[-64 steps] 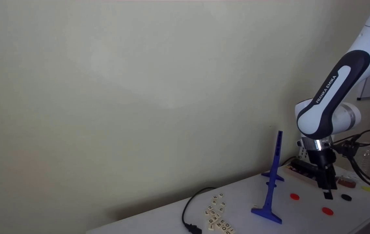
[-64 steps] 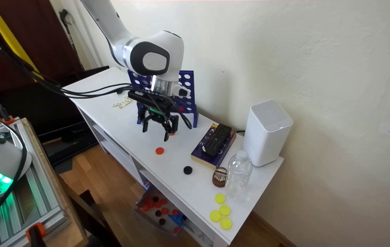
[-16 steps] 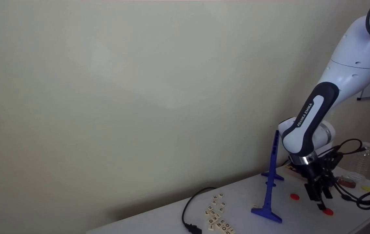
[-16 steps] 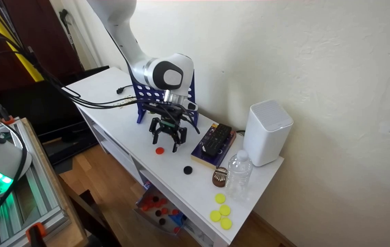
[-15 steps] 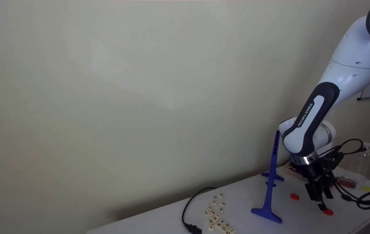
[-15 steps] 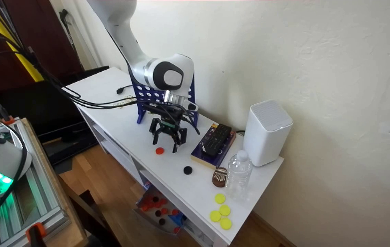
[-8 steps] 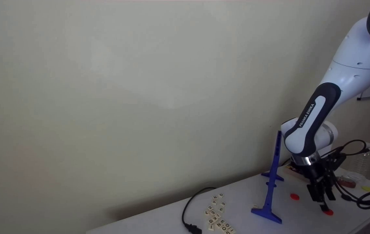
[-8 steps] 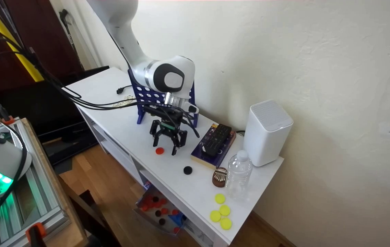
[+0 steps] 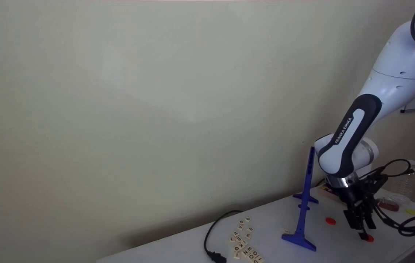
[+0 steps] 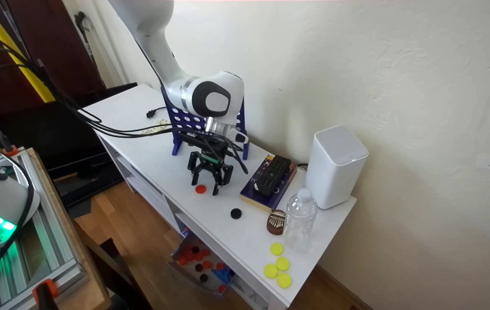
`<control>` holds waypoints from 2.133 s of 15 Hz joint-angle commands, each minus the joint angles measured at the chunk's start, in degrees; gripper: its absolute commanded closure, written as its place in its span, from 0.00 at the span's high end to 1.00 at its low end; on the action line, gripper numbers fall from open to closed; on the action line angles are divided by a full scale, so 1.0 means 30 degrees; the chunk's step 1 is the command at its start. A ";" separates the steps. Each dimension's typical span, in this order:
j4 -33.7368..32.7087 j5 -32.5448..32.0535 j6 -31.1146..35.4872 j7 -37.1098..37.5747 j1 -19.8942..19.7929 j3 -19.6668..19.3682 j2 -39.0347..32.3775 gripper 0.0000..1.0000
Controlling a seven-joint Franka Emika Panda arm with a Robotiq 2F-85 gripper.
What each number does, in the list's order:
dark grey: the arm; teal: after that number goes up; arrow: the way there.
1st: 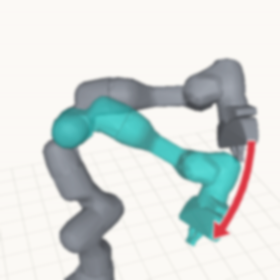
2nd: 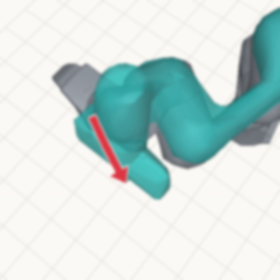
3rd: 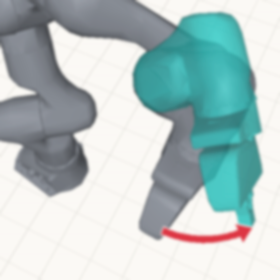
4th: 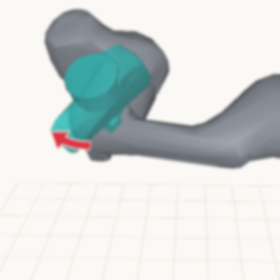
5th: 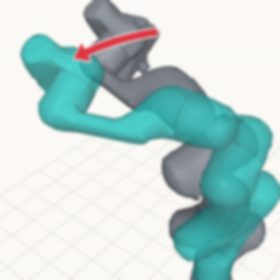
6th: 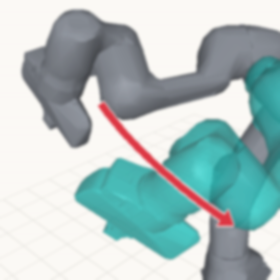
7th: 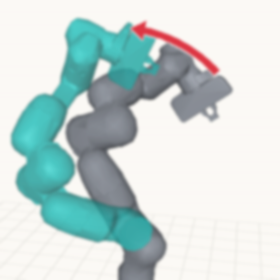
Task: Put the orange circle inside the blue object
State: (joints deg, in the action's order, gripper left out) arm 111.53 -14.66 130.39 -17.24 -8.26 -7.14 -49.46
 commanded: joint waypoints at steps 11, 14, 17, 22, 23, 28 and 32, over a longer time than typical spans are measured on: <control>0.0024 0.0213 0.0227 0.0663 -0.0436 0.0182 -0.0072 0.72; 0.0023 0.0222 0.0244 0.0698 -0.0473 0.0189 -0.0136 0.81; -0.0023 0.0195 0.0216 0.0730 -0.0439 0.0192 -0.0221 0.55; -0.0017 0.0192 0.0245 0.0811 -0.0446 0.0158 -0.0093 0.70; -0.0032 0.0204 0.0263 0.0827 -0.0446 0.0176 -0.0102 0.72; -0.0074 0.0243 0.0281 0.0838 -0.0463 0.0295 -0.0239 0.69; -0.0088 0.0267 0.0352 0.0813 -0.0532 0.0291 -0.0223 0.67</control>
State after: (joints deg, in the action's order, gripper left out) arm 111.45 -14.65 130.47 -15.25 -9.07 -6.96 -49.53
